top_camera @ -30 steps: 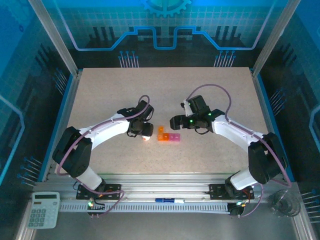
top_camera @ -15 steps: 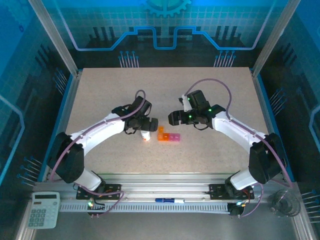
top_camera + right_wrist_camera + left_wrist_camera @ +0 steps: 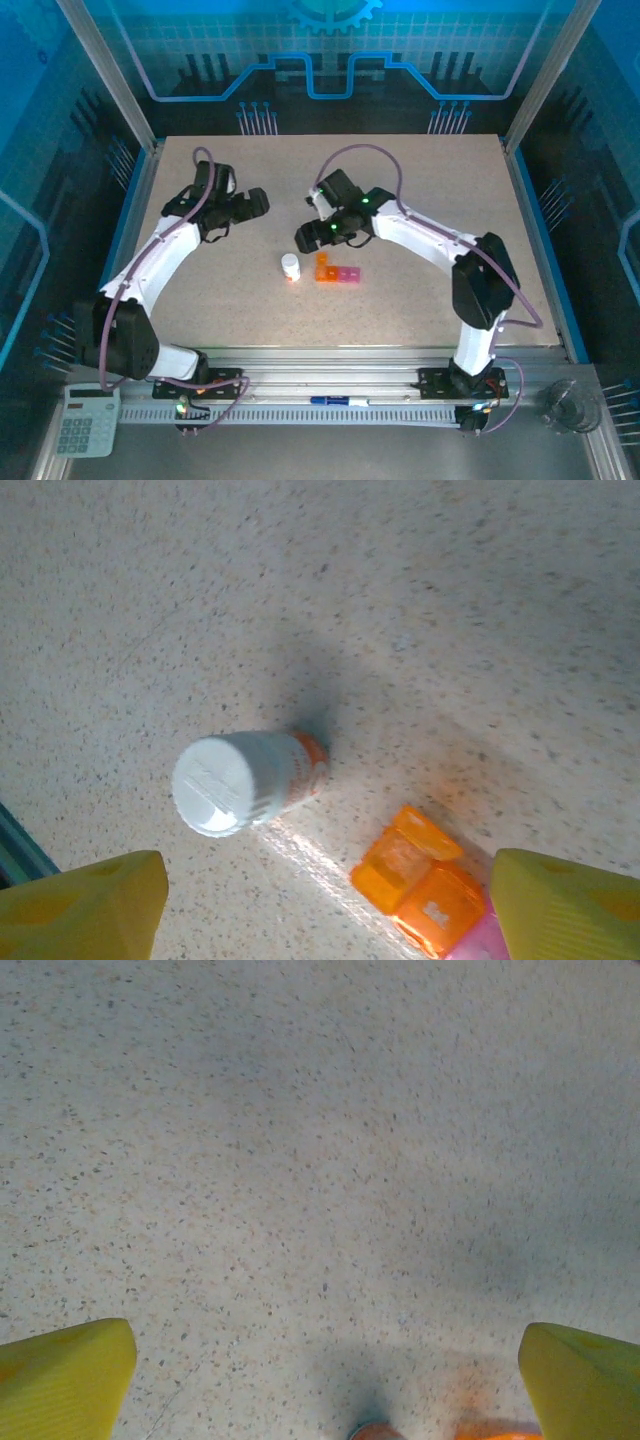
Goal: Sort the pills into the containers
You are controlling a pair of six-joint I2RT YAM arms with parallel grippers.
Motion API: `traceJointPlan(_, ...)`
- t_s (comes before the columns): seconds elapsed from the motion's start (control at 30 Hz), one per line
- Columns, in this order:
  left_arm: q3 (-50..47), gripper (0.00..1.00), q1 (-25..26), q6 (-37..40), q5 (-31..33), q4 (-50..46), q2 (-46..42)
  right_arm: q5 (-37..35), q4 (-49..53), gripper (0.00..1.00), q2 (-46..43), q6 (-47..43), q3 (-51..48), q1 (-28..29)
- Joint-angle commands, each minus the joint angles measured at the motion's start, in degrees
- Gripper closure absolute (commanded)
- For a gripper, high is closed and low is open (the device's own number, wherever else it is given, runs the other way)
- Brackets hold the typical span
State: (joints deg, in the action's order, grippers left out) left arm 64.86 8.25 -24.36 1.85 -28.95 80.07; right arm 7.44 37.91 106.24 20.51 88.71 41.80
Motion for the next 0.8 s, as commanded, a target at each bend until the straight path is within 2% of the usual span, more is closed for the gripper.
traceJointPlan(0.0,-2.12,0.01,-3.28,-3.56,-5.56,2.75,-1.24,-2.54,7.69,0.14,4.85,-2.37,6.63,2.66)
traceJointPlan(0.2,-3.61,0.01,-7.68,-4.71,-9.52,4.68,-0.54,-4.46,13.38,0.15,13.25,-3.3,16.64,6.43)
traceJointPlan(0.37,-4.03,0.01,-9.3,-4.67,-12.02,5.06,0.08,-7.46,18.86,0.17,19.26,-4.16,23.33,8.43)
traceJointPlan(0.77,-4.24,0.01,-9.89,-4.94,-13.93,5.68,0.17,-8.85,19.66,0.27,21.9,-4.3,24.43,9.35)
